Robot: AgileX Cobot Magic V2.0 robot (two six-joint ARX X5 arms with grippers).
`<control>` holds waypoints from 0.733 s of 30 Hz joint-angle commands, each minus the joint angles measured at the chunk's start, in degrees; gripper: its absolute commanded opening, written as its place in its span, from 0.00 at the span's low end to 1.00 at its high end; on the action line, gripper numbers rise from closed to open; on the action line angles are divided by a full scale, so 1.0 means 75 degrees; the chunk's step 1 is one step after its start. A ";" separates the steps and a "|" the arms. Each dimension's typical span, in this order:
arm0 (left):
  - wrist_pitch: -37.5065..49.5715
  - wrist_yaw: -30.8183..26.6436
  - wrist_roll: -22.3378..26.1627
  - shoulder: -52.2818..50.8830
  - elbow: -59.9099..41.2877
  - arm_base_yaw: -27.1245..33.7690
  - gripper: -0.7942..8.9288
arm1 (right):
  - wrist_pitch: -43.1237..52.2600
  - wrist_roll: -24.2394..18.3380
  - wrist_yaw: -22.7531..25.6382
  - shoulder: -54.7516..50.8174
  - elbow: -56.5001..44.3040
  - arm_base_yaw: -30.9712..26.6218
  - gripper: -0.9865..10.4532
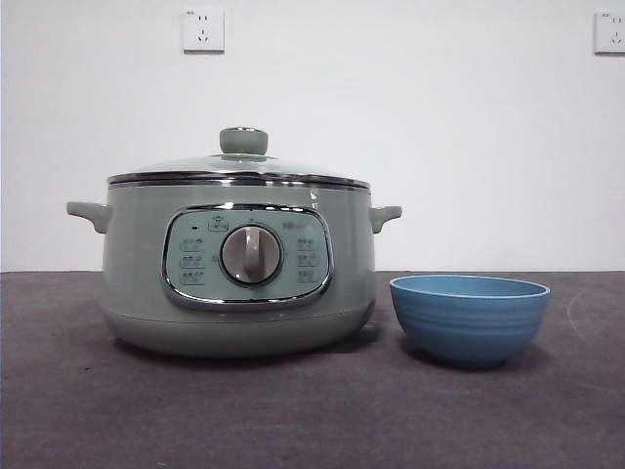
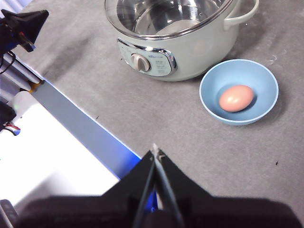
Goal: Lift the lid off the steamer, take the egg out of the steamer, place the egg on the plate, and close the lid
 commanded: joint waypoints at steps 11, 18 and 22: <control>0.0023 -0.0012 -0.0268 -0.0029 -0.0099 0.0026 0.08 | 0.0012 0.0047 0.0020 0.0000 0.0012 0.0009 0.09; 0.0023 -0.0012 -0.0268 -0.0029 -0.0102 0.0026 0.08 | 0.0012 0.0047 0.0020 0.0000 0.0012 0.0009 0.09; 0.0023 -0.0012 -0.0268 -0.0029 -0.0102 0.0026 0.08 | 0.0012 0.0047 0.0020 0.0000 0.0012 0.0009 0.09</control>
